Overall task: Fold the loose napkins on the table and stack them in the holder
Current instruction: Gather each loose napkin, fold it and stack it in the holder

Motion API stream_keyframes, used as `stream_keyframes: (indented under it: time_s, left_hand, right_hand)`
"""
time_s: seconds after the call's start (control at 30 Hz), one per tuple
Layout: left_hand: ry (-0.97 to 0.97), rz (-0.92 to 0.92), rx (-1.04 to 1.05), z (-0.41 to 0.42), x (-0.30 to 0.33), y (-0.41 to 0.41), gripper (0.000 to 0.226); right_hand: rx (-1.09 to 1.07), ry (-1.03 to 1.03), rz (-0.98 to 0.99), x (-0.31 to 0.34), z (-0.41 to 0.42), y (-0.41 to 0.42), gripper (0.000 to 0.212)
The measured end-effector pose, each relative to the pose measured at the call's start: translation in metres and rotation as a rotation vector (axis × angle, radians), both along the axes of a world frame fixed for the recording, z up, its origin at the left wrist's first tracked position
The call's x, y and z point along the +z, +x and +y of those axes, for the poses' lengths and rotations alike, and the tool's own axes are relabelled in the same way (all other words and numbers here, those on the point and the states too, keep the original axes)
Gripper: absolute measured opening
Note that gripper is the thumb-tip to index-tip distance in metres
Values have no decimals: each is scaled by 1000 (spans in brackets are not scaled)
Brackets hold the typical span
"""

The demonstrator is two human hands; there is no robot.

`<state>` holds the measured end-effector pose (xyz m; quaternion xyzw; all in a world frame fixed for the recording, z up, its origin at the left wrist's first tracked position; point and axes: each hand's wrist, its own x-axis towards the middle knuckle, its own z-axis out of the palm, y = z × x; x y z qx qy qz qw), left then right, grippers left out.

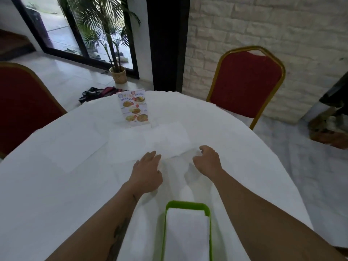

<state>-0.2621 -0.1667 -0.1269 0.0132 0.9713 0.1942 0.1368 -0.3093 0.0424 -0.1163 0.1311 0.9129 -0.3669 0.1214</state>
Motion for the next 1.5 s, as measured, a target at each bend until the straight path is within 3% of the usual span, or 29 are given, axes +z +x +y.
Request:
stream_keyframes:
  time_s: [0.27,0.47,0.6,0.7,0.77,0.9,1.0,1.1,1.23,1.37,1.5]
  left_hand:
    - [-8,107,19,0,-23,-2,62]
    - [-10,163,-7,-6,-22,-4,63]
    - [110,260,47,-15,-25,0,56]
    - [192,312,172,-20,-25,1,53]
    - [227,334,250,-22,-24,0,53]
    - [224,279,287,-25,-25,1,63]
    - [82,214,148,-25,-26,3,64]
    - [-25,186,49,-23,-26,5,63]
    - [-36,186,55,-24,-27,5,65]
    - [-30,158,50,-26,-24,4,64]
    - [-23,137,57,-23,-22,5,62]
  right_hand:
    - [-239,-223,34,-13,-43,-33,77]
    - [-279,-185,-75,-1,-64,-43,53]
    - [-6,-119,97,7,-78,-32,25]
    - [332,-80,-12,7,-82,-25,44]
    - [380,-80,-106,5,-81,-24,56]
    - [228,19,-71,0,-79,-24,57]
    - [177,115,-57,1,-84,-24,53]
    - [118,60,-89,0,-91,-27,45]
    - [44,-17,-112,1,-98,-34,45]
    - [24,19,-118,1,-102,-36,30]
    - [43,135,-95,-2,-106,-31,42]
